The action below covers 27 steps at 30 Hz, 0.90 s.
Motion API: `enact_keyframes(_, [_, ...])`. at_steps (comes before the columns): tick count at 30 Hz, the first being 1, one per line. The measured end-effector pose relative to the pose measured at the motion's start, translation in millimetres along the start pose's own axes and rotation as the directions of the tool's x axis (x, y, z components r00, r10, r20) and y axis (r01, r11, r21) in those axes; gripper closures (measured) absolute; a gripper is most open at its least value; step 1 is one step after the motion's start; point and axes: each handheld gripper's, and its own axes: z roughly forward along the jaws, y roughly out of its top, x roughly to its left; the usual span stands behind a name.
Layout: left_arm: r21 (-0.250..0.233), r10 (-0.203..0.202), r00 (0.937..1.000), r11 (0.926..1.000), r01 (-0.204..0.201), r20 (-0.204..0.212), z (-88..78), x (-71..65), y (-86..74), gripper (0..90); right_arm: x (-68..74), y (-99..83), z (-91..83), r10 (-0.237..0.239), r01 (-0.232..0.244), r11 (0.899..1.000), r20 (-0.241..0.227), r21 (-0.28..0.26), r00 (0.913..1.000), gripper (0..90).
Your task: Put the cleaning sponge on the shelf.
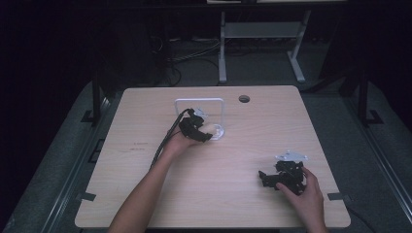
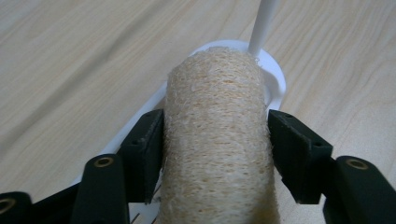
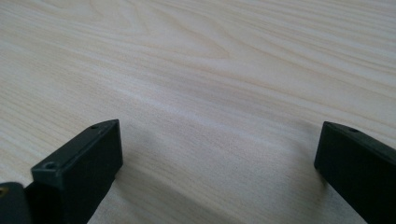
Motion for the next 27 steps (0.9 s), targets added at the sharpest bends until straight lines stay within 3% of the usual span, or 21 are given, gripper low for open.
enact_keyframes(10, [-0.040, -0.033, 0.9995, 0.9986, 0.033, -0.001, -15.5, -5.9, 3.6, 36.2, 0.0, 0.0, 0.0, 0.000, 0.000, 1.000, 0.000, 0.000, 1.0000, 0.5])
enact_keyframes(16, [-0.067, -0.006, 0.9998, 0.9977, 0.005, -0.018, -33.7, -10.6, 5.7, 42.0, 0.0, 0.0, 0.0, 0.000, 0.000, 1.000, 0.000, 0.000, 1.0000, 0.5])
enact_keyframes(20, [-0.072, -0.010, 0.9999, 0.9974, 0.009, -0.007, -41.6, -14.2, 5.8, 49.9, 0.0, 0.0, -0.1, 0.000, 0.000, 1.000, 0.000, 0.001, 1.0000, 0.5])
enact_keyframes(22, [-0.073, -0.021, 0.9995, 0.9971, 0.023, 0.025, -46.7, -17.8, 4.8, 65.2, 0.0, 0.0, 0.0, 0.000, 0.000, 1.000, 0.000, 0.001, 1.0000, 0.5])
enact_keyframes(27, [-0.063, -0.030, 0.9972, 0.9974, 0.034, 0.068, -48.8, -22.5, 1.3, 89.4, 0.0, 0.0, 0.0, 0.000, 0.000, 1.000, 0.000, 0.001, 1.0000, 0.5])
